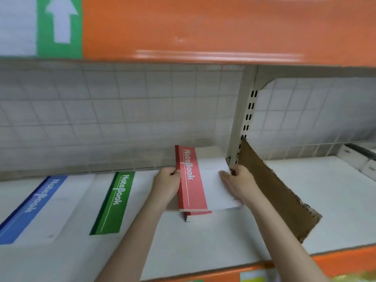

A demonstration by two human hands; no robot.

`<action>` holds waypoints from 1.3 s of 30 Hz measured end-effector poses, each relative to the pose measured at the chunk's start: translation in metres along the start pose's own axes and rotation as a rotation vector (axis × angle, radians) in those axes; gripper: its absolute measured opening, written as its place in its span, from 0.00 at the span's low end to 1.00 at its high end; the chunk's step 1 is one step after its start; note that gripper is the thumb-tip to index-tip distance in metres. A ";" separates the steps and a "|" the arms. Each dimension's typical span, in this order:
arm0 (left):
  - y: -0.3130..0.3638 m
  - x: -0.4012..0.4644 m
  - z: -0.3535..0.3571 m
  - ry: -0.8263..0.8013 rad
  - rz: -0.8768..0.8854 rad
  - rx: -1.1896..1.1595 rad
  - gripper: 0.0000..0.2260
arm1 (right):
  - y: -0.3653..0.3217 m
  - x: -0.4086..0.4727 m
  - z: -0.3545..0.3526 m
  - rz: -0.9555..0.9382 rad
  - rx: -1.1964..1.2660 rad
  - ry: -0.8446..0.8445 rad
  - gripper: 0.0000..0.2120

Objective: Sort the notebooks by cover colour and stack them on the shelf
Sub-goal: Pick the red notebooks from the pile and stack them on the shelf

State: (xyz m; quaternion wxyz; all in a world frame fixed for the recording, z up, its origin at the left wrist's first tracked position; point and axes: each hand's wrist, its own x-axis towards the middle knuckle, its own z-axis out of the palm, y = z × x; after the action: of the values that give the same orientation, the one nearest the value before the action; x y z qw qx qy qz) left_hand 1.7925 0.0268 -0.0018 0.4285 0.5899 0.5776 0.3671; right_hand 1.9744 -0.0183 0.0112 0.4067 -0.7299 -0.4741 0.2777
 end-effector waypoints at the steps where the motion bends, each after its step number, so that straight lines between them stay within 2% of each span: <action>1: 0.000 0.000 0.003 0.020 0.009 0.036 0.14 | 0.002 0.002 -0.001 -0.024 -0.053 0.005 0.09; 7: 0.002 -0.001 0.017 0.135 0.100 0.265 0.12 | 0.010 0.014 -0.001 -0.099 -0.202 -0.015 0.11; 15: -0.003 -0.002 0.032 0.258 0.085 0.449 0.11 | 0.014 0.022 0.002 -0.168 -0.377 -0.003 0.15; 29: -0.022 0.001 0.041 0.231 0.037 0.377 0.13 | 0.040 0.025 0.018 -0.211 -0.467 0.010 0.14; 35: -0.025 0.002 0.044 0.253 0.074 0.354 0.14 | 0.046 0.028 0.029 -0.134 -0.458 -0.059 0.19; 39: -0.028 0.002 0.043 0.235 0.079 0.341 0.15 | 0.050 0.033 0.031 -0.112 -0.415 -0.077 0.17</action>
State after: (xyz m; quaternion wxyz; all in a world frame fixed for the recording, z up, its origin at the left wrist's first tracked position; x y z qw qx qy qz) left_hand 1.8226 0.0248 -0.0433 0.2375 0.6291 0.6538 0.3469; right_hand 1.9861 0.0111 -0.0478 0.2441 -0.7593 -0.5761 0.1787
